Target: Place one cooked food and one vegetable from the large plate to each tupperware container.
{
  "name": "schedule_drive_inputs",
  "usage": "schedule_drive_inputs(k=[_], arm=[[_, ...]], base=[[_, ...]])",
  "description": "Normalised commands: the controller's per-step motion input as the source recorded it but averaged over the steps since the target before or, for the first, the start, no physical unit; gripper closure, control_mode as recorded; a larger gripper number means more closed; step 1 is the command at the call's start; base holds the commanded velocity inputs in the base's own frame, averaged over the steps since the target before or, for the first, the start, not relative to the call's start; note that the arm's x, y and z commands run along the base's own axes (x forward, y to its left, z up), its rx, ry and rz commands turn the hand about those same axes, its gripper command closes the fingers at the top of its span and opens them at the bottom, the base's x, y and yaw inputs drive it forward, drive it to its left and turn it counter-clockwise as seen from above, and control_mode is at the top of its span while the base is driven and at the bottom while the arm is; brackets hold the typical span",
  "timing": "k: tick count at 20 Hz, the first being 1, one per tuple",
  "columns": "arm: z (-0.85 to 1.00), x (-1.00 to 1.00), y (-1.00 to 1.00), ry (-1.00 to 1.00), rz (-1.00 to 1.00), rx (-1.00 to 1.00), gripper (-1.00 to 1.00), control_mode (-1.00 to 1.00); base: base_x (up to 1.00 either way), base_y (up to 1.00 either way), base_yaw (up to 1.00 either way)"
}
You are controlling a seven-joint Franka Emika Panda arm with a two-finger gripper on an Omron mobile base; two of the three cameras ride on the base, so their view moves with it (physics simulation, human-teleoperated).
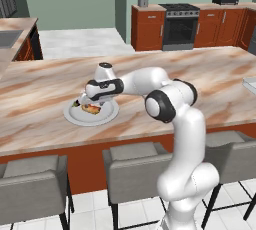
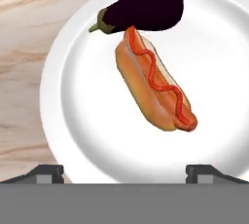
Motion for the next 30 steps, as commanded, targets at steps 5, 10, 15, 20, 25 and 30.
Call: schedule_drive_inputs(k=[5,10,15,20,25,30], arm=[[-0.36,0.16,0.00,-0.09,0.07,0.00,-1.00,-1.00],[-0.26,0.37,0.00,0.00,0.00,0.00,-1.00,-1.00],[-0.21,0.41,0.00,0.03,0.00,0.00,-1.00,-1.00],[-0.17,0.27,0.07,0.00,0.00,-0.01,-1.00,-1.00],[-0.13,-0.02,0.30,-0.02,0.09,-0.07,-1.00,-1.00],[-0.01,-0.31,0.10,-0.13,0.21,-0.04,-1.00,-1.00]], base=[[0.00,0.00,0.00],[0.00,0.00,0.00],[0.00,0.00,0.00],[0.00,0.00,0.00],[0.00,0.00,0.00],[0.00,0.00,0.00]])
